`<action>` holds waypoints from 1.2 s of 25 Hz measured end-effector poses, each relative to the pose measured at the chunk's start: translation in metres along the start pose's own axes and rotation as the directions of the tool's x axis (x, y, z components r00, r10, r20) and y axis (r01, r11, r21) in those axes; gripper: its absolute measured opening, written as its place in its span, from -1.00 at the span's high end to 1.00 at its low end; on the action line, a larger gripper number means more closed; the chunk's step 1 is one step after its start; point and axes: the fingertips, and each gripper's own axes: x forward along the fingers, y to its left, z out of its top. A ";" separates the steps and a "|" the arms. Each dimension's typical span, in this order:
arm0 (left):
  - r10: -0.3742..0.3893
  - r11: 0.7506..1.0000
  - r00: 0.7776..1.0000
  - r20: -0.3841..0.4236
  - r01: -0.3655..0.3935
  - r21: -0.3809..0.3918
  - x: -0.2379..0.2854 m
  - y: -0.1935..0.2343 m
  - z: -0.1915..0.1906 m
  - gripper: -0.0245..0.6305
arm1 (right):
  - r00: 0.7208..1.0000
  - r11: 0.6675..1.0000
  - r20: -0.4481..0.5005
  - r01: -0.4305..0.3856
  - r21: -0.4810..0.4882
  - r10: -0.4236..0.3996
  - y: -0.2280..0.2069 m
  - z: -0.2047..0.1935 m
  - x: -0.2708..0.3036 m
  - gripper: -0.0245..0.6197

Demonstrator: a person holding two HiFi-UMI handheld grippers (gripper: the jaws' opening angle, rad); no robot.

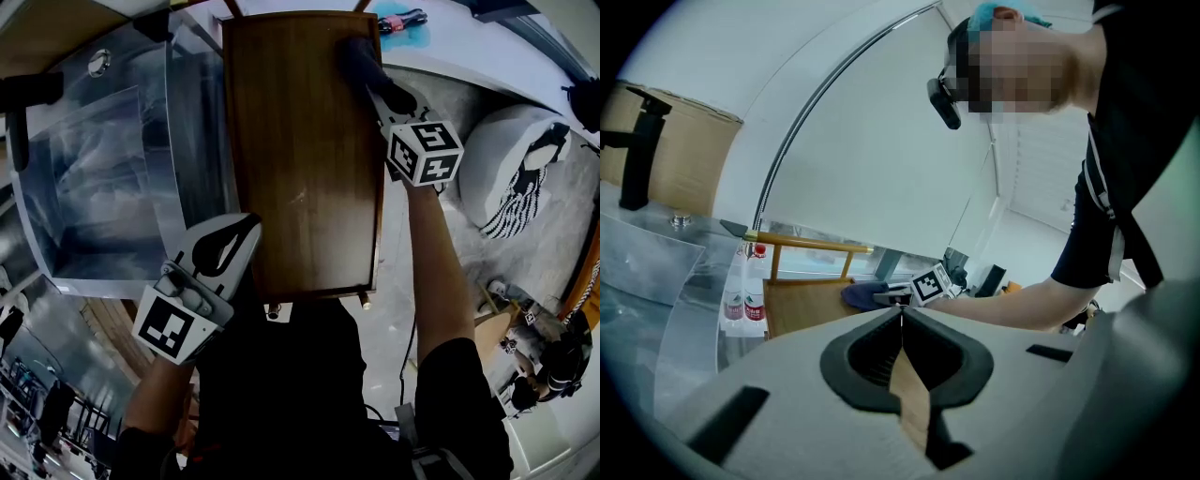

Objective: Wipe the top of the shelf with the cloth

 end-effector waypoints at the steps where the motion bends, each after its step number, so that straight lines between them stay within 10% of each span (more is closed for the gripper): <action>1: -0.002 1.000 1.000 -0.003 0.002 -0.002 0.000 -0.001 -0.001 0.85 | 1.000 1.000 -0.009 -0.001 -0.005 0.001 0.002 -0.005 -0.002 0.74; 30: -0.057 0.998 0.998 0.007 0.056 0.032 -0.030 -0.043 -0.022 0.85 | 0.995 1.000 -0.104 -0.005 0.028 0.008 0.073 -0.105 -0.082 0.74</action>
